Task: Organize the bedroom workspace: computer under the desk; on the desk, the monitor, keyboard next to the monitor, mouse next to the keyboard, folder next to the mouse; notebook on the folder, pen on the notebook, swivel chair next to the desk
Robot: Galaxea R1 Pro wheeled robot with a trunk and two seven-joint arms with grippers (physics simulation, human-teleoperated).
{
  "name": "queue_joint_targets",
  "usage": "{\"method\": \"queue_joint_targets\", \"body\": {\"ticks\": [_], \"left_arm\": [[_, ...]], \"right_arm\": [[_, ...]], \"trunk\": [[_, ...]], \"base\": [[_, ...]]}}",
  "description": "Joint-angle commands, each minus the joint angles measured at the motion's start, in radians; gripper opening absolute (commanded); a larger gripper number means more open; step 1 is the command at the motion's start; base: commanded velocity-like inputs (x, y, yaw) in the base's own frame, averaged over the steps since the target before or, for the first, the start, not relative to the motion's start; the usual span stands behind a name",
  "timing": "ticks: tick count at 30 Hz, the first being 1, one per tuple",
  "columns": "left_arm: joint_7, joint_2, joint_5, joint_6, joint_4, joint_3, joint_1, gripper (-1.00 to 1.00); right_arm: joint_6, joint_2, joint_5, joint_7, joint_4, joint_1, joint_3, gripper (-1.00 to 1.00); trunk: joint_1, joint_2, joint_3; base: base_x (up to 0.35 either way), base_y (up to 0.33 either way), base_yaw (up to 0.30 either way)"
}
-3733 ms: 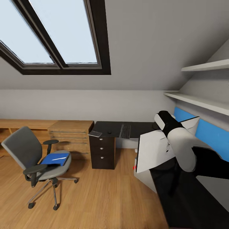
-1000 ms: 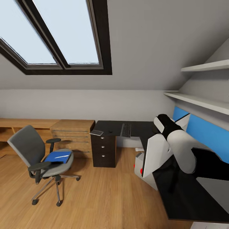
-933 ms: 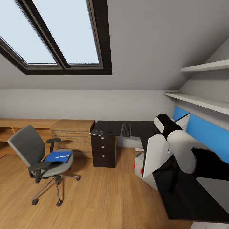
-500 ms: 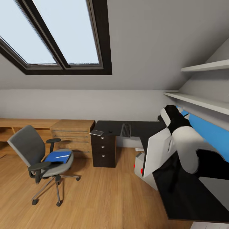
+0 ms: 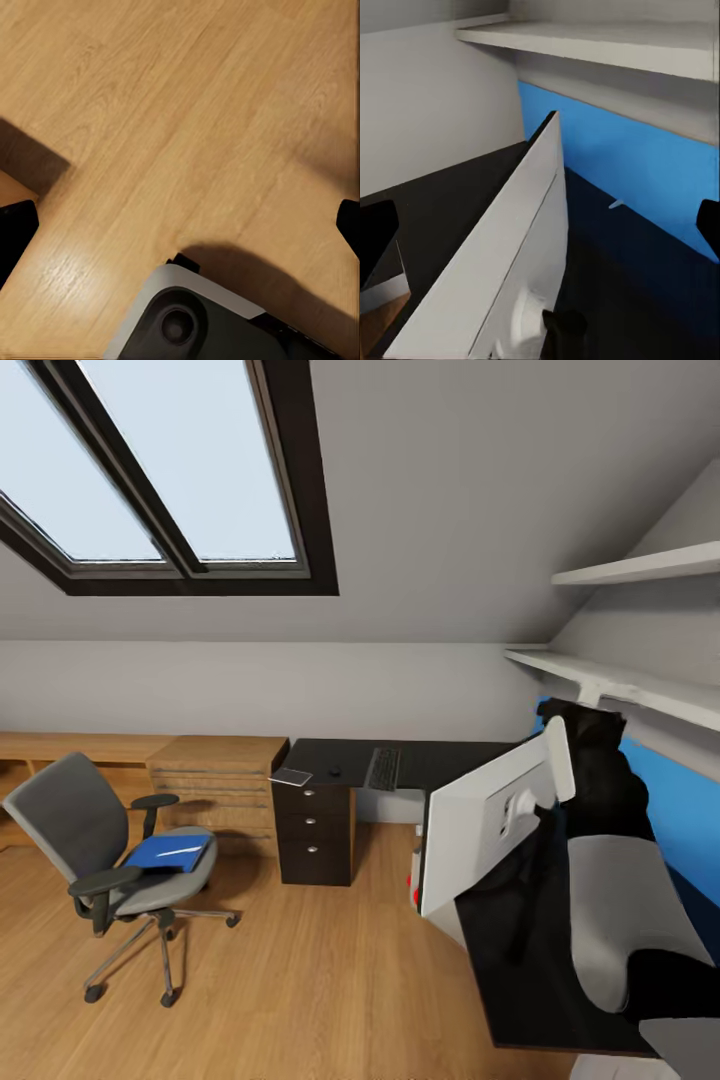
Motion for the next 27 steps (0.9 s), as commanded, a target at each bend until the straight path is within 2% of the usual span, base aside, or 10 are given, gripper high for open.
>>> {"method": "queue_joint_targets", "body": {"ticks": [1,7,10,12,13,15,19,20,22,27], "left_arm": [[0.008,0.001,0.006,-0.003,-0.002,-0.008,0.001,1.00],[0.008,0.001,0.006,-0.003,-0.002,-0.007,0.001,1.00],[0.007,-0.011,0.003,-0.003,-0.002,-0.009,0.001,1.00],[0.008,-0.017,-0.017,-0.003,-0.002,-0.010,0.001,1.00],[0.008,-0.020,-0.052,-0.003,-0.002,-0.011,0.001,1.00],[0.009,-0.022,-0.083,-0.004,-0.001,-0.010,0.001,1.00],[0.009,-0.023,-0.107,-0.004,-0.001,-0.010,0.001,1.00],[0.009,-0.023,-0.114,-0.004,0.000,-0.010,0.001,1.00],[0.010,-0.022,-0.116,-0.004,0.000,-0.009,0.001,1.00],[0.010,-0.016,-0.113,-0.003,0.000,-0.007,0.001,1.00]], "right_arm": [[0.003,0.000,-0.005,-0.005,-0.021,0.023,0.001,1.00],[-0.019,0.000,-0.006,-0.003,-0.142,0.182,0.001,1.00],[-0.101,0.000,-0.007,-0.004,-0.220,0.325,0.000,1.00],[-0.134,0.001,-0.008,-0.003,-0.234,0.376,0.001,1.00],[-0.154,0.003,-0.010,0.004,-0.240,0.422,0.002,1.00],[-0.164,0.005,-0.011,0.026,-0.243,0.465,0.003,1.00],[-0.173,0.006,-0.011,0.100,-0.244,0.519,0.003,1.00],[-0.178,0.005,-0.013,0.171,-0.239,0.546,0.002,1.00],[-0.180,0.005,-0.012,0.213,-0.233,0.561,0.002,1.00],[-0.182,0.005,-0.012,0.253,-0.216,0.579,0.001,1.00]], "trunk": [[0.000,0.000,0.000],[0.000,0.000,0.000],[0.000,0.000,0.000],[0.000,0.000,0.000],[0.000,0.000,0.000],[0.000,0.000,0.000],[0.000,0.000,0.000],[0.000,0.000,0.000],[0.000,0.000,0.000],[0.000,0.000,0.000]], "base": [[-0.074,-0.304,0.000],[-0.088,-0.299,0.000],[-0.096,-0.260,0.000],[-0.071,-0.191,0.000],[-0.032,-0.089,0.000],[-0.021,-0.058,0.000],[-0.009,-0.025,0.000],[-0.002,-0.006,0.000],[-0.001,-0.004,0.000],[0.000,-0.001,0.000]]}}
